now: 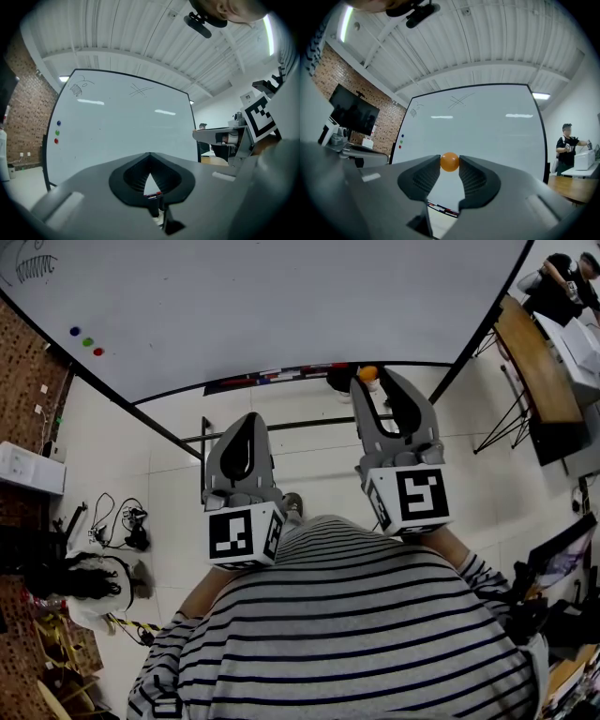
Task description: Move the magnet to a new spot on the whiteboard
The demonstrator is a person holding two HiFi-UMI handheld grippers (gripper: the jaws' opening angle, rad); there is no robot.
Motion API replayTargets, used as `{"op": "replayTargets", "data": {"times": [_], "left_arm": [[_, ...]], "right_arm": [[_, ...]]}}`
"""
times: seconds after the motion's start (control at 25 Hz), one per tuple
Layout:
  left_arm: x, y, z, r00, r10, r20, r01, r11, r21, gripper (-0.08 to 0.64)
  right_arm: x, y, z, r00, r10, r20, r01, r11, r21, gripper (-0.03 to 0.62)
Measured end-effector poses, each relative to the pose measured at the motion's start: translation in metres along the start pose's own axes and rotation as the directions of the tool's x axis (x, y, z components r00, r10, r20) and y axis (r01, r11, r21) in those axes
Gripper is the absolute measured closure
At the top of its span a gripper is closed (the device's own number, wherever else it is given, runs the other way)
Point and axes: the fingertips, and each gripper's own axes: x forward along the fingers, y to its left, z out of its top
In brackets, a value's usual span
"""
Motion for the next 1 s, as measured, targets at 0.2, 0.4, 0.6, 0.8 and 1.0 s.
{"op": "replayTargets", "data": {"times": [0.2,0.4,0.6,0.8,1.0], "left_arm": [[0.004,0.009,-0.008,1.000,0.022,-0.014,-0.022,1.000,-0.005,0.545],[0.024,0.023,-0.019,0.998,0.045,-0.051,-0.046,0.999,-0.017,0.545],[0.062,0.058,-0.010,0.997,0.063,-0.035,-0.063,0.998,-0.005,0.545],[0.106,0.099,0.002,0.998,0.060,-0.022,-0.060,0.998,-0.004,0.545],[0.147,0.145,0.004,0.999,0.049,-0.015,-0.049,0.999,-0.009,0.545]], "right_arm": [[0.009,0.002,-0.005,1.000,0.005,0.004,-0.005,1.000,0.002,0.468],[0.032,-0.004,-0.009,1.000,0.006,-0.001,-0.006,1.000,-0.001,0.468],[0.082,-0.018,-0.001,1.000,-0.013,0.029,0.014,0.999,-0.042,0.468],[0.145,-0.031,0.027,0.995,-0.059,0.084,0.063,0.996,-0.057,0.468],[0.211,-0.049,0.036,0.988,-0.119,0.099,0.130,0.986,-0.107,0.468]]}}
